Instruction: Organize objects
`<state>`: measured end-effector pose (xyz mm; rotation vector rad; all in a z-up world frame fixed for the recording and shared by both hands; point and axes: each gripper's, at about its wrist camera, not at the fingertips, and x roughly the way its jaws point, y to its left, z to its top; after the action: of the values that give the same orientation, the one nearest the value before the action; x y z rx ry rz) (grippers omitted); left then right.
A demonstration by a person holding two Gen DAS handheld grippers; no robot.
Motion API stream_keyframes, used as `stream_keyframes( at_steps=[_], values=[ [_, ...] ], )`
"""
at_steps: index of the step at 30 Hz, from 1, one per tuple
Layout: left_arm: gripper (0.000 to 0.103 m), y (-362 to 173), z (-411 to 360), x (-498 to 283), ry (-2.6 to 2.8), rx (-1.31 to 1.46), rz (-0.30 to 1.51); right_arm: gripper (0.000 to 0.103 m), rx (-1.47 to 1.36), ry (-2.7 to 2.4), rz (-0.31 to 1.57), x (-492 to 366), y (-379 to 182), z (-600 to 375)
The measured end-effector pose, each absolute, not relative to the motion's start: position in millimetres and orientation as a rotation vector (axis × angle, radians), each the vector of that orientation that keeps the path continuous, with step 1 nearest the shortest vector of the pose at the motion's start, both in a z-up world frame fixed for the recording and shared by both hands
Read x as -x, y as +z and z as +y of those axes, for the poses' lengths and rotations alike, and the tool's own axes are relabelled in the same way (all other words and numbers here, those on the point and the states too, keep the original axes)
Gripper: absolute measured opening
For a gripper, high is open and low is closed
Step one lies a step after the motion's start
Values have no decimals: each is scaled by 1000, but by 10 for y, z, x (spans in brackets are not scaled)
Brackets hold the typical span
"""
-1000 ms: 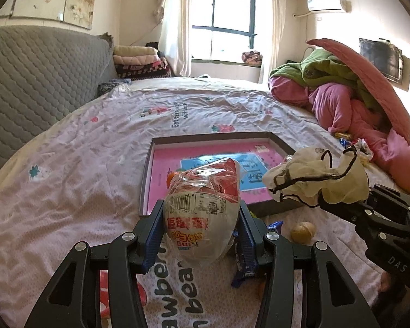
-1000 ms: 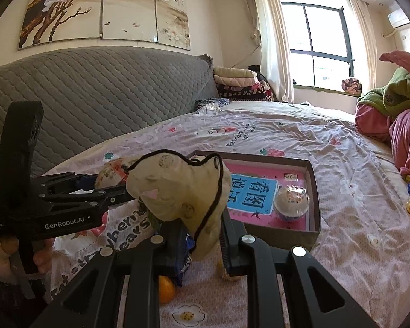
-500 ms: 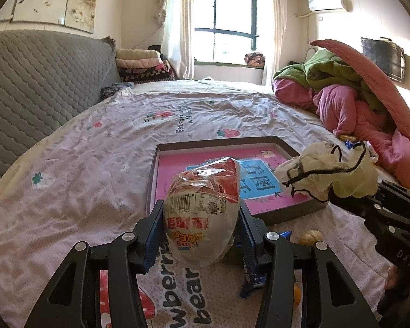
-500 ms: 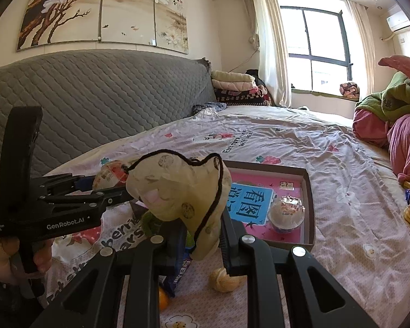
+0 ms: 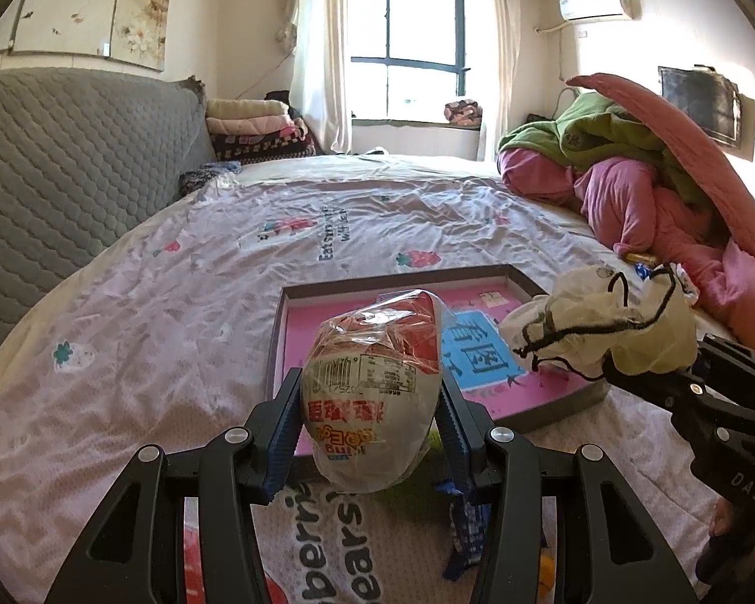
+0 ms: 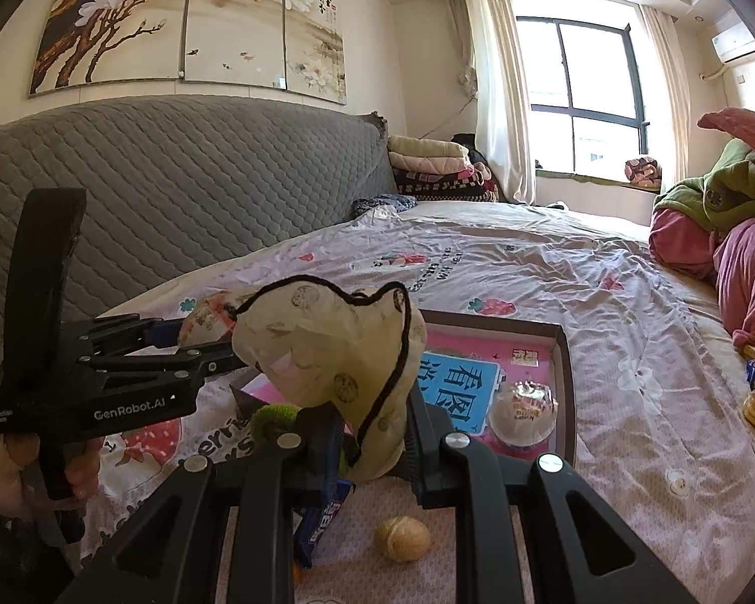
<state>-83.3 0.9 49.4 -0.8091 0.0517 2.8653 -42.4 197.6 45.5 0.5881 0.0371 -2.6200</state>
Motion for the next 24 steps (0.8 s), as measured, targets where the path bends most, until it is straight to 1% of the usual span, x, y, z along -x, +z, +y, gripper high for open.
stream_keyframes(
  at_steps=[13,24],
  values=[
    [51,633,-29,1086,2868,784,47,22,-548,-2633,25,630,588,2000],
    [51,779,-184,1358,2852,779,-46,22,-534,-2640,1,865,700,2019]
  ],
)
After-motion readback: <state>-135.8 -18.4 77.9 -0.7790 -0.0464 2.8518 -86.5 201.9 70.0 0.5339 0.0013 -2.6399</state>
